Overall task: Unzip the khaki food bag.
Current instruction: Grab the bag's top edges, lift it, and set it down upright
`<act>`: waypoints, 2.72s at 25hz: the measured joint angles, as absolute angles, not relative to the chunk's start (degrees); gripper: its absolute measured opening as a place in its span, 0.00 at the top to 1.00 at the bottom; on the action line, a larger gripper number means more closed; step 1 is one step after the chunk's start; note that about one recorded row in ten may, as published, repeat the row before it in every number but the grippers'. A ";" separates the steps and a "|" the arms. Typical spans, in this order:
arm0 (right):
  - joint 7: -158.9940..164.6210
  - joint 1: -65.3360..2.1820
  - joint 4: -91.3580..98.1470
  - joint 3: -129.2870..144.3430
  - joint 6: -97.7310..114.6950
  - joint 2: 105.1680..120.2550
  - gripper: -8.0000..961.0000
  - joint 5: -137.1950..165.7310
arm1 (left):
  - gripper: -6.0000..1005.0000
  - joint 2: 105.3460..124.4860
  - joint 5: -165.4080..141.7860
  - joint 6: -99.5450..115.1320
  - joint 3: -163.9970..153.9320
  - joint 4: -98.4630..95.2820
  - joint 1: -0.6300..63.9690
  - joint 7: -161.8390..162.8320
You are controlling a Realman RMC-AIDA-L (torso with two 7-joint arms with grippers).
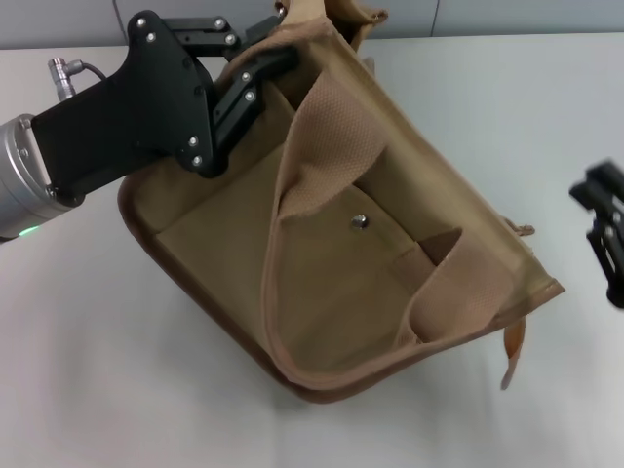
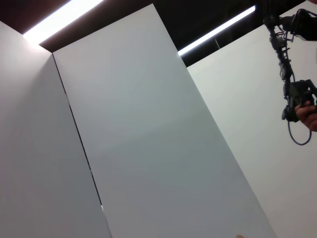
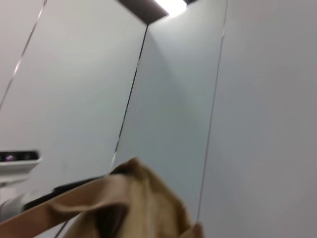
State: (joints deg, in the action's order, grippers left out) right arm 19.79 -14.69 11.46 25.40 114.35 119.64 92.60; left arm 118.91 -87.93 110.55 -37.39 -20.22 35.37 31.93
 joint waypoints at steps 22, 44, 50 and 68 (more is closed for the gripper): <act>16.51 -25.78 11.03 36.04 99.76 119.77 0.53 96.27 | 0.91 119.00 -87.93 110.63 -37.46 -20.15 36.53 32.17; 12.95 -30.30 6.63 39.50 97.42 119.76 0.85 96.36 | 0.91 119.00 -87.93 110.79 -38.15 -20.03 36.83 32.26; 13.03 -27.52 7.02 39.55 99.10 119.48 0.96 96.38 | 0.91 119.04 -87.93 110.51 -38.03 -20.03 36.87 32.26; 15.36 -11.24 12.69 39.48 108.92 119.27 0.99 97.04 | 0.93 119.09 -86.52 110.28 -38.15 -20.04 36.92 32.35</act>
